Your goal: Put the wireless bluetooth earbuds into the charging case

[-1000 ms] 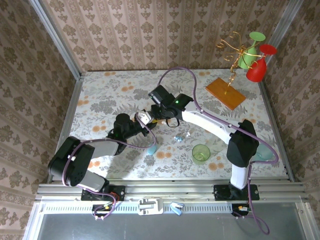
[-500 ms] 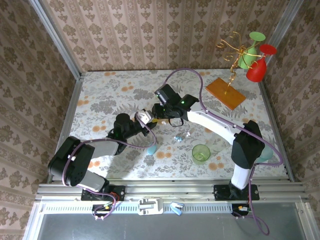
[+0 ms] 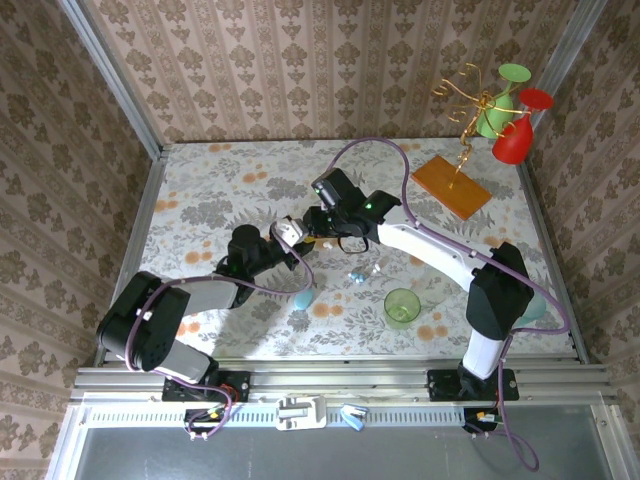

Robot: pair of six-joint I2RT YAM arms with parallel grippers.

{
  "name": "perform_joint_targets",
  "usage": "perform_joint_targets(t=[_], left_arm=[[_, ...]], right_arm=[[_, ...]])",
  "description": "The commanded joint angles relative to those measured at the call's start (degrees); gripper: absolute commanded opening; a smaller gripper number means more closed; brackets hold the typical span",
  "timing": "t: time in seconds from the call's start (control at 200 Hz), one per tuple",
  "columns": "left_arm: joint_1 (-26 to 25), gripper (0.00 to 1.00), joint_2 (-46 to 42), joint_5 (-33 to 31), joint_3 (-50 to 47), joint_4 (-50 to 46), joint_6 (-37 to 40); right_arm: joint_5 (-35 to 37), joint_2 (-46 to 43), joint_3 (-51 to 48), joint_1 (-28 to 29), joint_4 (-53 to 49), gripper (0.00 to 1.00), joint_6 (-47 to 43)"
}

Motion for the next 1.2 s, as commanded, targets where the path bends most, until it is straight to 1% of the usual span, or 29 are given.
perform_joint_targets(t=[0.0,0.175,0.325,0.645,0.77,0.88,0.92,0.99,1.04,1.055,1.085,1.105,1.13,1.195], left_arm=[[-0.55,0.0,0.27,1.09,1.87,3.17,-0.91],[-0.55,0.0,0.43,1.03,1.7,3.36,-0.76],[-0.38,0.0,0.43,1.2,1.53,3.98,-1.41],[0.11,0.0,0.44,1.51,1.12,4.95,-2.34],[0.33,0.0,0.53,1.99,1.08,5.14,-2.67],[0.6,0.0,0.51,2.86,1.08,5.61,-3.15],[0.74,0.0,0.42,3.45,0.99,6.03,-3.43],[1.03,0.0,0.35,4.68,0.77,6.99,-3.92],[1.12,0.0,0.24,4.97,0.73,7.52,-4.23],[1.18,0.0,0.24,5.06,0.73,7.64,-4.23],[1.21,0.0,0.18,5.15,0.78,7.64,-4.23],[1.21,0.0,0.1,5.16,0.81,7.58,-4.2],[1.18,0.0,0.09,5.2,0.9,7.52,-4.22],[1.29,0.0,0.13,5.4,1.0,7.39,-4.25]], right_arm=[[-1.94,-1.74,-1.15,0.28,0.7,0.31,0.3],[-1.48,-2.6,-1.93,0.17,2.63,0.33,0.51],[-0.7,-4.0,-3.39,-0.46,3.47,0.38,0.64],[0.75,-8.18,-6.85,-0.81,5.55,0.4,-0.84],[1.39,-10.4,-8.51,-0.89,7.19,0.46,-1.73],[3.13,-11.73,-9.5,-1.02,7.13,0.48,-2.31],[3.52,-11.94,-9.77,-1.4,6.71,0.46,-2.33],[3.12,-11.63,-9.63,-2.09,5.28,0.37,-2.14],[2.85,-11.02,-9.39,-2.29,4.5,0.29,-2.42],[2.84,-10.95,-9.42,-2.29,4.45,0.23,-2.5],[2.69,-10.74,-9.43,-2.29,4.43,0.19,-2.52],[2.5,-10.7,-9.58,-2.29,4.55,0.14,-2.51],[2.06,-10.58,-9.63,-2.29,4.72,0.12,-2.41],[1.2,-10.22,-9.54,-2.26,5.22,0.12,-2.25]])
